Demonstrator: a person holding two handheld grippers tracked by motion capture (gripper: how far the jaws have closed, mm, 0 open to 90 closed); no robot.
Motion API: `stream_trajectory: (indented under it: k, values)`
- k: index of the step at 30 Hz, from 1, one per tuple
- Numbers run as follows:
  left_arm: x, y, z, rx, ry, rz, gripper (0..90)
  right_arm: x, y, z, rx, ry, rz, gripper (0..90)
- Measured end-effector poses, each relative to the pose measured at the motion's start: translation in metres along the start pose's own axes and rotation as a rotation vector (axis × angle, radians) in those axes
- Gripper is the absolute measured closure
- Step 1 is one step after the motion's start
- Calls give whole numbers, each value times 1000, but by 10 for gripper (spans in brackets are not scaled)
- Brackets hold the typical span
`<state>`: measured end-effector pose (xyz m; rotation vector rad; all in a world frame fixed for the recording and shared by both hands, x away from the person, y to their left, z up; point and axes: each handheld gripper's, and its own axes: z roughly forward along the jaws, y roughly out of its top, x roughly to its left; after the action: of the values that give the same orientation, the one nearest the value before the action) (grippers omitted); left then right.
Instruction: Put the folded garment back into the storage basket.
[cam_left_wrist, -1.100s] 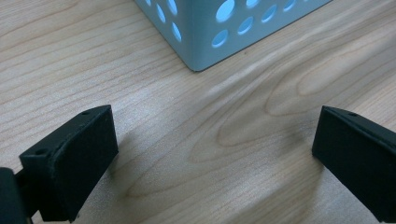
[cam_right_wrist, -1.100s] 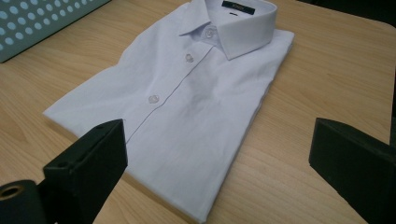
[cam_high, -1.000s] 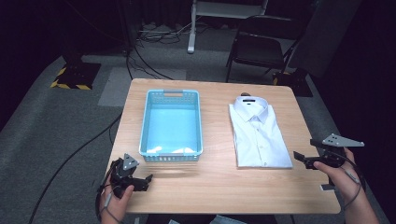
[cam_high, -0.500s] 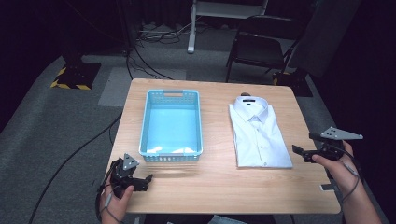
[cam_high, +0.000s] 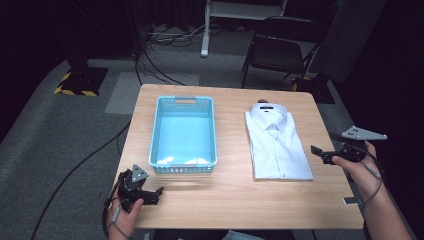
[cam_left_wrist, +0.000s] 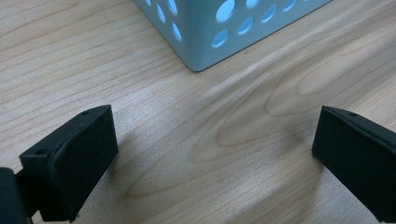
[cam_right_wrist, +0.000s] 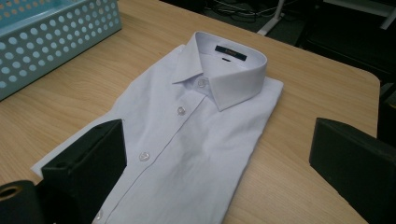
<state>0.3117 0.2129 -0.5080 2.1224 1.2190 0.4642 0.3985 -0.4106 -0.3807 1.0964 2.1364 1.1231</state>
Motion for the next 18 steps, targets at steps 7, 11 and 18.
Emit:
stream_trajectory:
  k: [7,11,18]
  values:
    - [0,0,0,1,0,-1,3,2,9,4,-3,6,-10,44]
    - [0,0,0,0,0,0,3,3,14,7,-8,4,-21,45]
    - [0,0,0,0,0,0,3,4,23,12,-9,7,-23,50]
